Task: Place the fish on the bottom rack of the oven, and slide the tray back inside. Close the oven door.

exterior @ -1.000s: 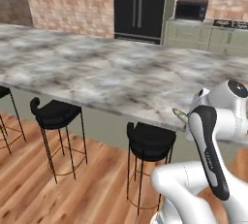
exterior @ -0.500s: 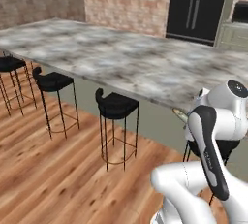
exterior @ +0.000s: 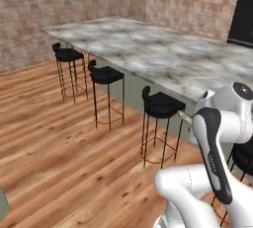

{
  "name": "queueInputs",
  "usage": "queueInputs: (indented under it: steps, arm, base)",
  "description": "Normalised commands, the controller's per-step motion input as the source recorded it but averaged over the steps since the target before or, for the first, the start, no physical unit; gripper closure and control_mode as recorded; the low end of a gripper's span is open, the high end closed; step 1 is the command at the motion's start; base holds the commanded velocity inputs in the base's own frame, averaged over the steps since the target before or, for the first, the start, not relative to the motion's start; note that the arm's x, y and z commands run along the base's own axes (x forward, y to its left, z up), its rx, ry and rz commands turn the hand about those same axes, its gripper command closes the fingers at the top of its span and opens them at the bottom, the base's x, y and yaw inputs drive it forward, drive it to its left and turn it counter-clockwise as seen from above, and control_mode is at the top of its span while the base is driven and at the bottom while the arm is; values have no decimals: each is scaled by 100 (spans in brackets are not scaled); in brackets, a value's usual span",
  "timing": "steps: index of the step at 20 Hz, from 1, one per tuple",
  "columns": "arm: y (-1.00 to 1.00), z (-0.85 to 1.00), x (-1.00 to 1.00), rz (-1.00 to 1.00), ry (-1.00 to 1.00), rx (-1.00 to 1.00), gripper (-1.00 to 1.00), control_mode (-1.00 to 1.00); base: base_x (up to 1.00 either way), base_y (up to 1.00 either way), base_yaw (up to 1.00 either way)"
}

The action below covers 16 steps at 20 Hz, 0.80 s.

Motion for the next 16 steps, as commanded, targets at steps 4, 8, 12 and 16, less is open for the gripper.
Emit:
queueInputs:
  steps: [4, 8, 12, 16]
  arm:
    - [0, 0, 0, 0, 0, 0, 100, 100]
    - [0, 0, 0, 0, 0, 0, 100, 100]
    - [0, 0, 0, 0, 0, 0, 100, 100]
    - [0, 0, 0, 0, 0, 0, 100, 100]
  base:
    - [-1, 26, 50]
    - [-6, 31, 50]
    - [-3, 30, 49]
    - [0, 27, 48]
